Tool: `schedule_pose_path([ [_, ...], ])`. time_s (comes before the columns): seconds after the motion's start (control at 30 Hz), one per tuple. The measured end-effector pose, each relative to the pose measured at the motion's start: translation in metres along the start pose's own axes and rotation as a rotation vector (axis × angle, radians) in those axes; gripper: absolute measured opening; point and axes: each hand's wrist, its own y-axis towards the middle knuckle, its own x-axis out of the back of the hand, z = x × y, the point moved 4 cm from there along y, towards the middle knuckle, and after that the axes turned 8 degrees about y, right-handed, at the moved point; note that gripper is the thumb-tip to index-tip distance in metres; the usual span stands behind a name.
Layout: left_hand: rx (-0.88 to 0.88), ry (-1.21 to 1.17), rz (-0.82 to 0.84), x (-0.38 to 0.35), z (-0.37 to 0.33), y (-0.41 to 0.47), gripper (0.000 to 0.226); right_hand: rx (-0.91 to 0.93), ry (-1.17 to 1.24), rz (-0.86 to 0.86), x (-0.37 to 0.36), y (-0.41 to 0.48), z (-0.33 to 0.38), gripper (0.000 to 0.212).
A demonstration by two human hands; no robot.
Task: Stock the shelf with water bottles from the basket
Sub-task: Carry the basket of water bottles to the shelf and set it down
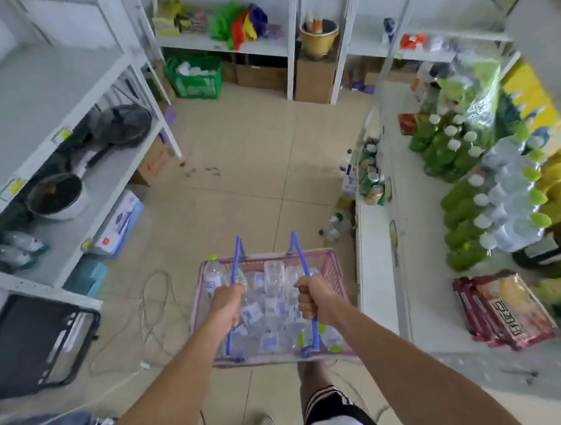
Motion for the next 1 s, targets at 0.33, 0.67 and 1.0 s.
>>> schedule_pose_path([
  [0.33, 0.047, 0.013, 0.013, -0.043, -0.19, 0.129, 0.034, -0.016, 0.063, -0.046, 0.014, 0.142, 0.183, 0.046],
  [0.67, 0.001, 0.253, 0.113, -0.093, -0.347, 0.196, 0.034, 0.025, 0.198, -0.156, 0.057, 0.188, 0.297, 0.044],
  [1.0, -0.185, 0.733, 0.382, -0.149, -0.455, 0.281, 0.04, 0.014, 0.645, -0.41, 0.059, 0.219, 0.316, 0.041],
])
